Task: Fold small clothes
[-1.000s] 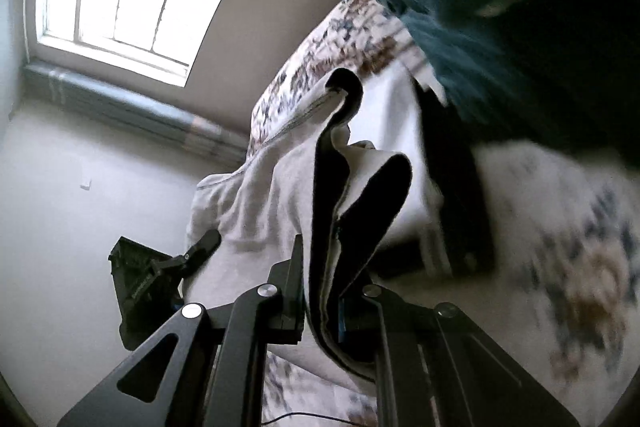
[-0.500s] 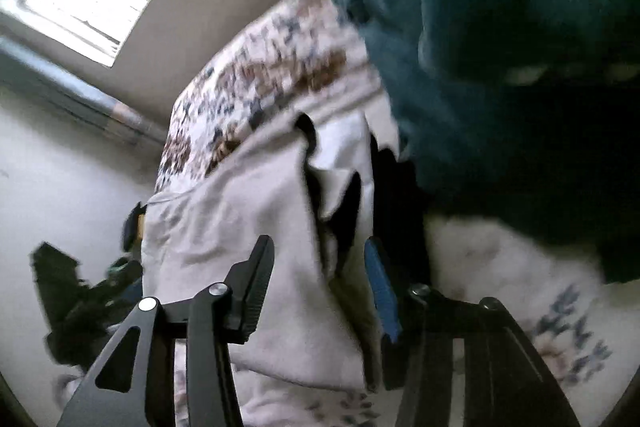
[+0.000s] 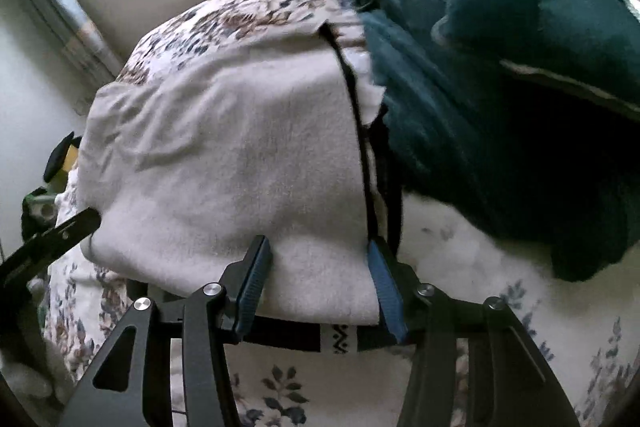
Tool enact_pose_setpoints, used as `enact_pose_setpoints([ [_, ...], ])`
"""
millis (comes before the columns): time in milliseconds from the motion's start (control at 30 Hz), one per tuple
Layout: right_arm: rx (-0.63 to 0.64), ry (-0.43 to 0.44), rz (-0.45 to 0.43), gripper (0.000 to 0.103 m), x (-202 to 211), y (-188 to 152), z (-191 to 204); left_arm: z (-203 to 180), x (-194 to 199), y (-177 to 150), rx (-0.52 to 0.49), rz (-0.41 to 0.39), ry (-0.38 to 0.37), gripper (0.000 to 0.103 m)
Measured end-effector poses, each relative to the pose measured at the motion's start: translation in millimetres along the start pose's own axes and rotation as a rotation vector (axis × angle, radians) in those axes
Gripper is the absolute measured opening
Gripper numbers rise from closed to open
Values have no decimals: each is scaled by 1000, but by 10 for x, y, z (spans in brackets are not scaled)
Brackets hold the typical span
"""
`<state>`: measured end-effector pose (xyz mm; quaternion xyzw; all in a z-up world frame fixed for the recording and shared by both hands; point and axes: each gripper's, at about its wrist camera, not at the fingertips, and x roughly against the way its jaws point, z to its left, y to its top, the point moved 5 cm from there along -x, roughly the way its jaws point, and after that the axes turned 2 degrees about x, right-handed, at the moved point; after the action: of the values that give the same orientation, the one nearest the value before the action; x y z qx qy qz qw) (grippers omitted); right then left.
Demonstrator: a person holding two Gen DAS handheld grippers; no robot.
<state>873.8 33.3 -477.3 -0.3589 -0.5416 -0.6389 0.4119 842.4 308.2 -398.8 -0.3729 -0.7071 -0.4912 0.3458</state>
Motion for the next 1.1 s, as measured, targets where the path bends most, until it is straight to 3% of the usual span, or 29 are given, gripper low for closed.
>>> enact_pose_setpoints([
  [33,-2,-19,-14,64,88,3,-10,-40,84,-23,-8,-4,16,76],
  [67,1,-38,-28,84,169,-5,-11,-54,167,-50,-14,-11,37,78],
  [100,9,-61,-43,93,275,-27,-4,-76,222,-78,-22,-19,54,81],
  [133,15,-89,-52,102,373,-56,3,-104,297,-115,-32,-28,74,91],
  [167,18,-119,-62,102,485,-101,2,-148,414,-167,-50,-42,103,98],
  [267,40,-187,-100,102,911,-221,50,-265,703,-317,-81,-56,152,99],
  [433,41,-256,-161,102,1687,-445,106,-417,1240,-527,-98,-63,159,99],
  [800,50,-250,-287,102,3827,-1056,223,-859,2974,-926,-183,-207,182,99],
  [1100,80,-200,-391,102,5413,-1644,372,-970,4183,-1336,-183,-283,183,99],
])
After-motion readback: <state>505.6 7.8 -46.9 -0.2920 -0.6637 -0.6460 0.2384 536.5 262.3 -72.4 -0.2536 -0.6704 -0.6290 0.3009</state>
